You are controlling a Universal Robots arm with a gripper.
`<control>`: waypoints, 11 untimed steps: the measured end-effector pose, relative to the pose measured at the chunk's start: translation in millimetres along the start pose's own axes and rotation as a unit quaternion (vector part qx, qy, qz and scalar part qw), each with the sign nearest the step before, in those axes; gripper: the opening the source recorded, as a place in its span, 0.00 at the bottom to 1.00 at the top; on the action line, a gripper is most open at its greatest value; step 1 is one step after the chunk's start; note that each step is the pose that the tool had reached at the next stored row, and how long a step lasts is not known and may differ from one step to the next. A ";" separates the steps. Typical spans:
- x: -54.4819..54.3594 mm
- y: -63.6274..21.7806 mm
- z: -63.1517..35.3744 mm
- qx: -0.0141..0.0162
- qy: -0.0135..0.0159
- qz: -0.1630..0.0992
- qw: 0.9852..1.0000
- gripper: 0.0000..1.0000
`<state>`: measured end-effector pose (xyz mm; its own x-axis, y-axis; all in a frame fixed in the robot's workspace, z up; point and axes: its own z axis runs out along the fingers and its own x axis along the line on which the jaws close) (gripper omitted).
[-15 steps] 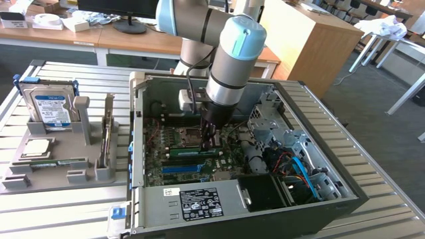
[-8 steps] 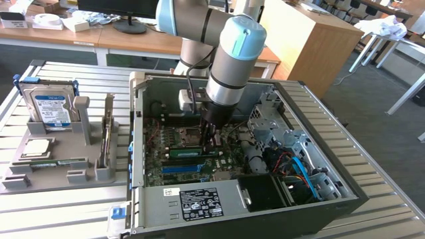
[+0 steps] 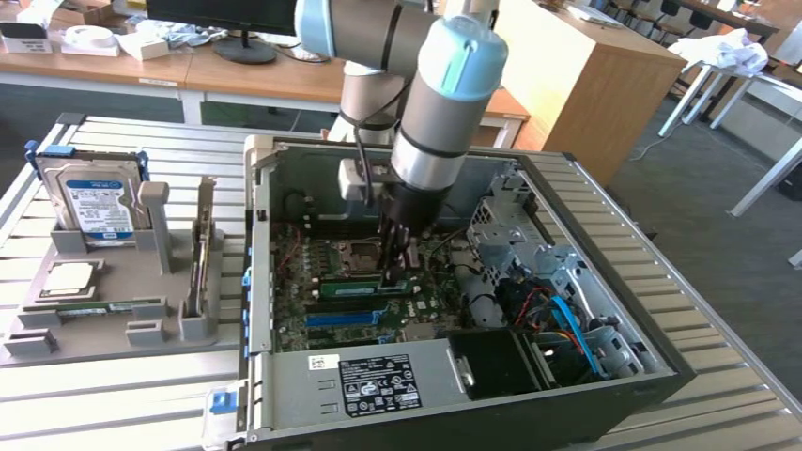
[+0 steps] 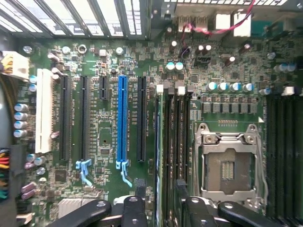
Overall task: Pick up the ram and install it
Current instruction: 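Insert the ram into the slot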
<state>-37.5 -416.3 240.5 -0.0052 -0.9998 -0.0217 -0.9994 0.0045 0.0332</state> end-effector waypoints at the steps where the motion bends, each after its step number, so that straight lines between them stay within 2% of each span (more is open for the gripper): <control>1: -0.1 0.1 -4.1 0.000 0.000 0.000 1.000 0.37; 11: -1.1 1.6 -49.6 0.000 0.000 0.000 1.000 0.37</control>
<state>-37.4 -416.3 290.1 -0.0052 -0.9998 -0.0217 -0.9994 0.0045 0.0332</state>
